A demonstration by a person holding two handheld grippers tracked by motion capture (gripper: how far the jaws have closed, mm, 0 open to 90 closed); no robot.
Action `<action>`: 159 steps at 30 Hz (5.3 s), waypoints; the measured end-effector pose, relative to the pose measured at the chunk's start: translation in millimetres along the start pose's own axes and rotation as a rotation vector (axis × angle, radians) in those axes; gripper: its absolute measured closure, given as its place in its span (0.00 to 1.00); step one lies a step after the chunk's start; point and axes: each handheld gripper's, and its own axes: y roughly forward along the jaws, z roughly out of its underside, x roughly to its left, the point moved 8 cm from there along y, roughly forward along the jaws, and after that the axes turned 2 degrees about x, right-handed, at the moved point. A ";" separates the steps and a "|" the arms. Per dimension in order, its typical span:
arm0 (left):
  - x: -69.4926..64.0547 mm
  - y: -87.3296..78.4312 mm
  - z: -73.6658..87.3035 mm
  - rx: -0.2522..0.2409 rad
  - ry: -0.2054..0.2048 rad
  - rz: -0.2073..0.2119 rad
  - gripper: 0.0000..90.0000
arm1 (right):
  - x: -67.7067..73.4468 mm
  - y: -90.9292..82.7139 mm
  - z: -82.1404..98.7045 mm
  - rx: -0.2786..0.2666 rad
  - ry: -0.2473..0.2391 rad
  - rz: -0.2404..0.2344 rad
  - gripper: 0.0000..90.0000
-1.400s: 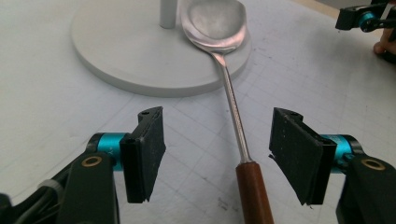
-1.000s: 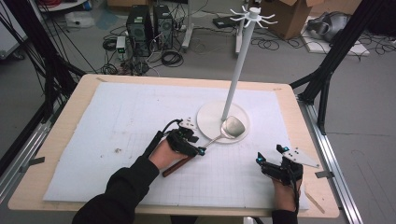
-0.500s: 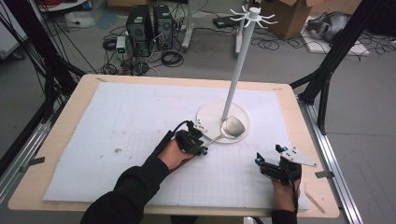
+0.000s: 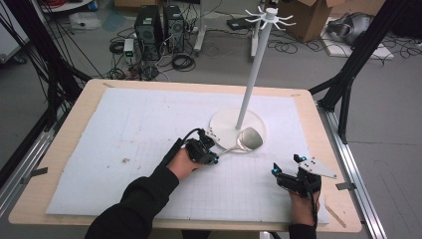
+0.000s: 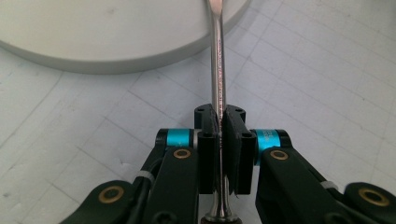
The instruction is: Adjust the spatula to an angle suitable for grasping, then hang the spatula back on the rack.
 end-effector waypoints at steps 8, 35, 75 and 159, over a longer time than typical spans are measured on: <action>-4.0 -6.7 1.5 0.006 0.051 0.031 0.93 | 0.4 -0.4 0.0 0.000 -0.001 0.003 0.18; -18.7 -50.5 53.7 0.002 0.273 0.186 0.93 | -1.5 -4.6 -1.6 -0.044 0.020 -0.015 0.18; 57.3 -162.9 123.9 -0.607 -0.139 -0.233 0.22 | 54.1 3.1 -22.5 -0.004 -0.149 -0.348 0.19; 59.7 -182.9 148.0 -0.730 -0.245 -0.237 0.19 | 165.1 38.1 -47.9 0.216 -0.337 -0.527 0.27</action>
